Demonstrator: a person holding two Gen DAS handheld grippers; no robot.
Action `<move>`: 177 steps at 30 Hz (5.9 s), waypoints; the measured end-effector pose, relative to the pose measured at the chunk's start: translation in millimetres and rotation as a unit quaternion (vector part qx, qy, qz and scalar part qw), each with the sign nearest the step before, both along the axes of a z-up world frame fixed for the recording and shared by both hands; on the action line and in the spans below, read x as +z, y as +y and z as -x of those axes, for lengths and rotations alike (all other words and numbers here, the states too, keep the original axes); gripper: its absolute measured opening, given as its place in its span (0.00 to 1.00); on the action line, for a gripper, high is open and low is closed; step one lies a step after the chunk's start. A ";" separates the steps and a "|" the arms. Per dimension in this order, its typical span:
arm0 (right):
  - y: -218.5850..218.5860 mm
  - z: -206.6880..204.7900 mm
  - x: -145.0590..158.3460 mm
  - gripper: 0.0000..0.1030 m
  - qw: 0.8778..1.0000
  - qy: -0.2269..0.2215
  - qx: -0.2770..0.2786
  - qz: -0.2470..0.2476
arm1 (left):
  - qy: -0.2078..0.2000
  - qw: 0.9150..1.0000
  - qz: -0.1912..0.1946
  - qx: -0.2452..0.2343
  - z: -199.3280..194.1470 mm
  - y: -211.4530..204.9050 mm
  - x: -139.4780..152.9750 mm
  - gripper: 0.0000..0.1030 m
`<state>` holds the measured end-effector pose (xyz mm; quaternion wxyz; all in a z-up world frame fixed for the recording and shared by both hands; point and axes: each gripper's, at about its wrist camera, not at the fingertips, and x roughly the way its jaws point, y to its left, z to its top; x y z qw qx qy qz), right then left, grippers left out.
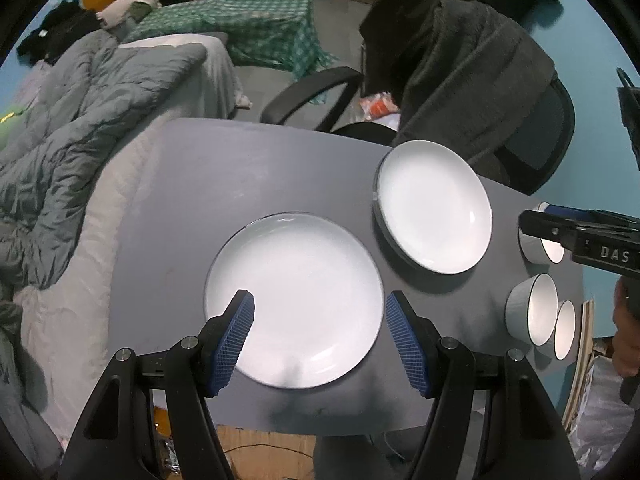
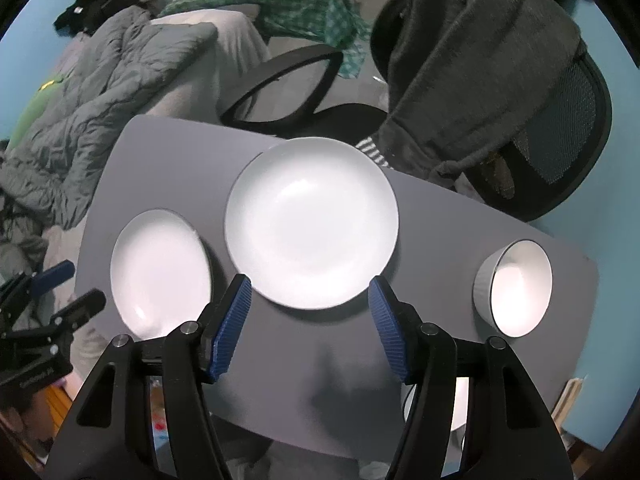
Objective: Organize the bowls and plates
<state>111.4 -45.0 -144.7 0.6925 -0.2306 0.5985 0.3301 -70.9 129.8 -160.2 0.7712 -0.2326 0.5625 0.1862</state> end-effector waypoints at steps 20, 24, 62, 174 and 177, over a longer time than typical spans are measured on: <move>8.3 50.6 -12.8 0.60 0.999 0.041 0.008 -0.008 | -0.009 1.000 0.006 0.017 62.4 37.8 -19.0 0.68; 12.4 53.3 -34.2 0.60 0.998 0.056 0.002 -0.004 | -0.008 1.000 0.010 0.013 61.4 50.5 -30.3 0.68; 36.0 60.1 -138.8 0.14 0.985 0.171 -0.008 -0.034 | 0.033 0.993 0.114 0.020 37.4 96.8 -137.4 0.13; -26.2 -107.7 -116.4 0.14 0.967 0.216 -0.130 -0.042 | 0.114 0.985 0.069 -0.108 -181.1 -6.0 -109.3 0.20; -26.5 -111.4 -113.3 0.15 0.966 0.217 -0.135 -0.039 | 0.115 0.985 0.054 -0.118 -185.1 -9.0 -106.9 0.20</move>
